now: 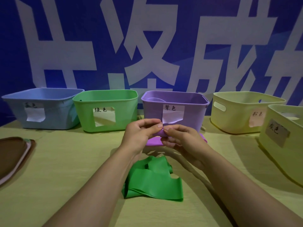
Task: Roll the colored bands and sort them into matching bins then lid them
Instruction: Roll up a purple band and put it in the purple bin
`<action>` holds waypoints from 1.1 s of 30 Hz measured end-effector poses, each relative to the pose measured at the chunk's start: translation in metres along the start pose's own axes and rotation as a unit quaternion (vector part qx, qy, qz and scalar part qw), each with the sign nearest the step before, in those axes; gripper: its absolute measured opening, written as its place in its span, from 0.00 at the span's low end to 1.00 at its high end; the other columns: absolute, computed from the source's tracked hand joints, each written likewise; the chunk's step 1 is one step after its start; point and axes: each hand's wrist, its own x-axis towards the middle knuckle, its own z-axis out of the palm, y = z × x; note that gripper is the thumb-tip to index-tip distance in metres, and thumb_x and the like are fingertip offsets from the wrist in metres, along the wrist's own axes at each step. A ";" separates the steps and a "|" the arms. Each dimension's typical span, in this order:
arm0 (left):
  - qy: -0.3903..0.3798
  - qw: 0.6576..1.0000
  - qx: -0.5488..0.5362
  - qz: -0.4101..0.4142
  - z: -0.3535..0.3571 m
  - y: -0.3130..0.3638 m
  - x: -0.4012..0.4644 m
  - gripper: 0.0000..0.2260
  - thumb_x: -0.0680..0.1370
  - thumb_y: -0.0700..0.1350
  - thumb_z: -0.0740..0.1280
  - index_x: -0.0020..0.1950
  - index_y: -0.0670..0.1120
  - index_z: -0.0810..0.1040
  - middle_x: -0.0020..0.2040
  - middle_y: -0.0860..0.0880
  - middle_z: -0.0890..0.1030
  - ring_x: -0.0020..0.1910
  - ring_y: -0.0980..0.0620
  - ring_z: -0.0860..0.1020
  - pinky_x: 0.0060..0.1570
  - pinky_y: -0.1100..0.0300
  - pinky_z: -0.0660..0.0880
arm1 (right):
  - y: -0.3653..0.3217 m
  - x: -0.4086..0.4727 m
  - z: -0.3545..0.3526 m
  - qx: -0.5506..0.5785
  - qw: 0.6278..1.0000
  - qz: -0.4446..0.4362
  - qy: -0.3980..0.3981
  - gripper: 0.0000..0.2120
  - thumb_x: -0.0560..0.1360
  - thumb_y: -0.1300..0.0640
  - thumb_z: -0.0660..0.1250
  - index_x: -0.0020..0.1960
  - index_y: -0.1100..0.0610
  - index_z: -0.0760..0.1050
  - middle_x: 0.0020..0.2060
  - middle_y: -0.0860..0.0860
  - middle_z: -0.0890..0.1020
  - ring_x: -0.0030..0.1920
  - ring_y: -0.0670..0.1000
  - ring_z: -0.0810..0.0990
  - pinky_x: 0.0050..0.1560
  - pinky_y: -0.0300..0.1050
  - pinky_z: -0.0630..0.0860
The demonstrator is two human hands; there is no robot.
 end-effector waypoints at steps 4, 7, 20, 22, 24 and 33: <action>-0.054 0.997 -0.048 0.016 -0.006 0.005 -0.003 0.10 0.72 0.32 0.74 0.51 0.42 0.84 0.50 0.42 0.88 0.53 0.44 0.86 0.57 0.53 0.82 | -0.010 -0.005 -0.008 0.055 0.993 0.092 -0.054 0.20 0.79 0.45 0.68 0.57 0.63 0.82 0.54 0.62 0.86 0.50 0.58 0.86 0.52 0.49 0.85; -0.103 0.992 -0.069 0.031 -0.008 0.005 -0.003 0.14 0.67 0.35 0.75 0.52 0.41 0.84 0.51 0.42 0.87 0.53 0.47 0.85 0.57 0.56 0.82 | -0.012 -0.004 -0.015 0.086 0.983 0.151 -0.061 0.26 0.79 0.41 0.66 0.57 0.65 0.82 0.52 0.63 0.85 0.44 0.56 0.85 0.47 0.47 0.85; -0.101 0.994 -0.027 0.015 -0.007 -0.008 0.003 0.20 0.66 0.44 0.78 0.58 0.47 0.85 0.57 0.46 0.86 0.61 0.46 0.83 0.62 0.51 0.79 | -0.007 0.000 -0.019 0.175 0.971 0.140 -0.080 0.12 0.74 0.59 0.74 0.51 0.67 0.86 0.49 0.63 0.85 0.45 0.56 0.85 0.52 0.47 0.83; -0.084 0.996 0.011 -0.001 -0.006 -0.009 0.003 0.20 0.68 0.49 0.78 0.59 0.50 0.85 0.55 0.49 0.87 0.60 0.49 0.83 0.64 0.48 0.79 | -0.006 0.000 -0.017 0.179 0.974 0.118 -0.071 0.10 0.74 0.59 0.74 0.48 0.67 0.86 0.47 0.63 0.84 0.44 0.54 0.83 0.50 0.45 0.83; -0.071 0.997 0.031 0.001 -0.004 -0.009 0.003 0.18 0.71 0.49 0.77 0.60 0.50 0.84 0.54 0.51 0.87 0.57 0.52 0.84 0.62 0.49 0.79 | -0.004 0.001 -0.015 0.162 0.981 0.084 -0.062 0.09 0.75 0.59 0.74 0.45 0.65 0.87 0.45 0.62 0.80 0.44 0.53 0.77 0.47 0.43 0.85; 0.028 0.990 0.098 0.097 0.003 -0.007 -0.001 0.12 0.79 0.51 0.72 0.61 0.50 0.82 0.55 0.54 0.86 0.55 0.57 0.83 0.56 0.64 0.79 | -0.005 0.011 -0.009 -0.082 0.988 -0.109 0.075 0.14 0.76 0.51 0.73 0.56 0.61 0.84 0.46 0.54 0.88 0.50 0.53 0.86 0.56 0.47 0.80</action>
